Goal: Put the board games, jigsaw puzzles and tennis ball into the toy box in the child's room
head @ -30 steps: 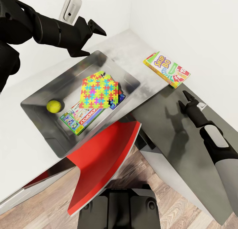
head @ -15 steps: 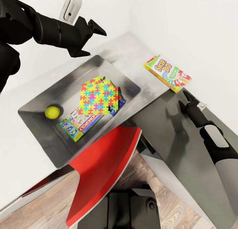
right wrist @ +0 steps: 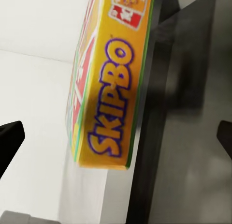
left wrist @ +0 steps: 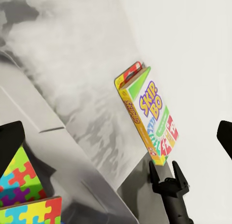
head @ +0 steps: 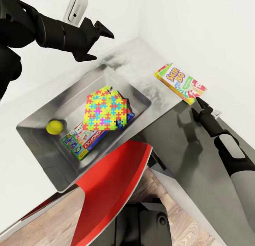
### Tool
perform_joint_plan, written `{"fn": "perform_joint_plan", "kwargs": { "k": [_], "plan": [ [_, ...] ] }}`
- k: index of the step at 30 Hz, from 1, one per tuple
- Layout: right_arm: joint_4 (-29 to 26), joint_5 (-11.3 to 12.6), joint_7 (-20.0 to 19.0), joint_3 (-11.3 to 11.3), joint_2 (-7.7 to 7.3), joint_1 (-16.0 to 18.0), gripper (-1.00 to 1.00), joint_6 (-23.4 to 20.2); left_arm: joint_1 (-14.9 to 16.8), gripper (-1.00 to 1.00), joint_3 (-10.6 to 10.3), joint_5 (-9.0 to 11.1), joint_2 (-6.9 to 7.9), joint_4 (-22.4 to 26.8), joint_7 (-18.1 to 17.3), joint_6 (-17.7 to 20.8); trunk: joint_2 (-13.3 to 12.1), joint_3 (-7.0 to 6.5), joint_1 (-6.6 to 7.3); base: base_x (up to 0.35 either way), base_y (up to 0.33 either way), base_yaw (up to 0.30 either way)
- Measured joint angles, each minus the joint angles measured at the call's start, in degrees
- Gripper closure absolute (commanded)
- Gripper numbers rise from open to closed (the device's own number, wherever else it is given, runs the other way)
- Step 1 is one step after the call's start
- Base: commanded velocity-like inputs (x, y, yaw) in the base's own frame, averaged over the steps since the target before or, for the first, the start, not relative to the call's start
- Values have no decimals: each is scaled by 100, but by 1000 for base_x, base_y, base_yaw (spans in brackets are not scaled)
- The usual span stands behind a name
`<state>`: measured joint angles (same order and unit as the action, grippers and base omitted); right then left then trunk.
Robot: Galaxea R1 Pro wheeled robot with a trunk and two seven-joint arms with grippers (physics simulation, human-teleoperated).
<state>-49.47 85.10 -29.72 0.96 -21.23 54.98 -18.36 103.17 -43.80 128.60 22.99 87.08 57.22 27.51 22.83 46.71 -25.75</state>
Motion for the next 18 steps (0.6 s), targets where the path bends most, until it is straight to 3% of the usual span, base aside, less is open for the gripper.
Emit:
{"fn": "perform_joint_plan", "kwargs": {
  "k": [18],
  "plan": [
    [-245,-20,41,-7,-3,0,-100,13,-3,-100,-9,1,-11,1,-6,0,0,0,0,8,0,0]
  ]
}}
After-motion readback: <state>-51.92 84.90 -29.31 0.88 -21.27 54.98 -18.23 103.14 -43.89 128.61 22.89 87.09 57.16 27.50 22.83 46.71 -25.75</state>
